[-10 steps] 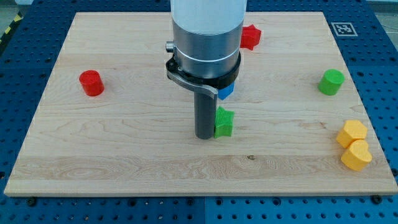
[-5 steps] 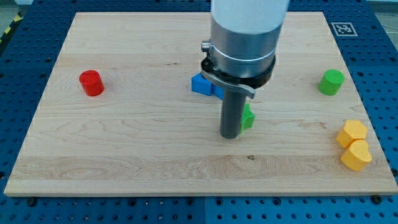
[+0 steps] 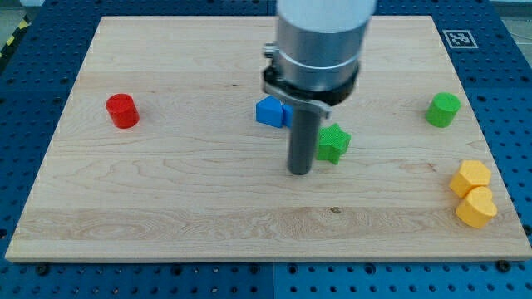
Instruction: Pull green star into left side of green circle
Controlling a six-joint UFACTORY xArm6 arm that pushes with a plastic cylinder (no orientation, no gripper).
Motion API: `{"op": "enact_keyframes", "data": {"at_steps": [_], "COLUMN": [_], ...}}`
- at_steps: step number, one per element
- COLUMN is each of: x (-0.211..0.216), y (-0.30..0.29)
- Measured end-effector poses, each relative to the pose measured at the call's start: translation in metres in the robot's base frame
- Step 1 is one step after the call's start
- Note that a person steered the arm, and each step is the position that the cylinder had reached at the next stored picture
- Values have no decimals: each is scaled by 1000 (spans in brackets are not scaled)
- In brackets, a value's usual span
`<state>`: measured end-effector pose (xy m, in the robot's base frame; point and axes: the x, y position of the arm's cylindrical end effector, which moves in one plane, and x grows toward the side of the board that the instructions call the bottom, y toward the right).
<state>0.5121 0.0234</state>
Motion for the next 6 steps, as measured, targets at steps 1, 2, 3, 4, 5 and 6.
{"op": "enact_keyframes", "data": {"at_steps": [1, 2, 3, 4, 5, 6], "x": [-8, -18, -18, -20, -24, -24], "y": [-19, -11, 6, 22, 32, 49]}}
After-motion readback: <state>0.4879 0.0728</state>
